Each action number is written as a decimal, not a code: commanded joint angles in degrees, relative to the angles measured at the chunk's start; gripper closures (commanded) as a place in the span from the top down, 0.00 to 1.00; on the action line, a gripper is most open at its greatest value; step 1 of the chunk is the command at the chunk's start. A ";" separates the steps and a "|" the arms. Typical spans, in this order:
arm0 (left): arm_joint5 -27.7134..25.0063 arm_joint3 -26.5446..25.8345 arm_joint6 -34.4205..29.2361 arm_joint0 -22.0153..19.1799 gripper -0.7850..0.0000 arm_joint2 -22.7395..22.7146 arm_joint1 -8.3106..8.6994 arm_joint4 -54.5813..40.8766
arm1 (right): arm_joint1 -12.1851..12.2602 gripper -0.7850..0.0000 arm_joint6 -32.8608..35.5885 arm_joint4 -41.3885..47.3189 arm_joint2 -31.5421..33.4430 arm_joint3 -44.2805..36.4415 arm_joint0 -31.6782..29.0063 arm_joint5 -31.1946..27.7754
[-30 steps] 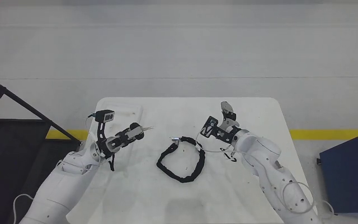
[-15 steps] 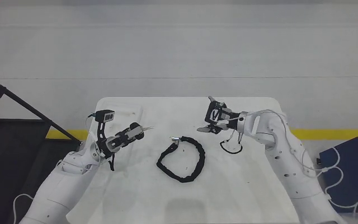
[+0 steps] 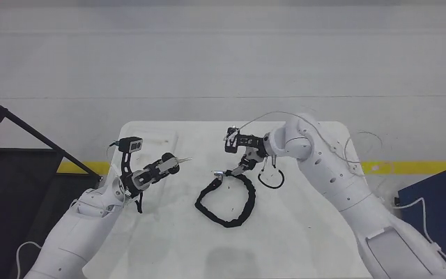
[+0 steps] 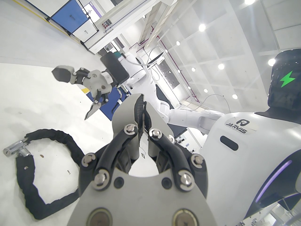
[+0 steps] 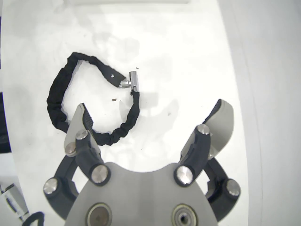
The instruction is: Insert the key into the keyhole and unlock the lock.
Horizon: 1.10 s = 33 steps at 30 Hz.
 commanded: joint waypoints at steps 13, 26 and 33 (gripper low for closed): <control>0.00 0.00 0.00 0.00 0.00 0.00 0.00 0.00 | -6.29 0.46 1.90 1.16 -13.41 13.23 7.08 3.67; 0.00 0.00 0.00 0.00 0.00 0.00 0.00 0.00 | -10.25 0.34 0.69 -0.33 -18.06 20.98 8.49 3.11; 0.00 0.00 0.00 0.00 0.00 0.00 0.00 0.00 | -12.06 0.31 -0.47 -0.39 -19.53 23.89 8.78 2.24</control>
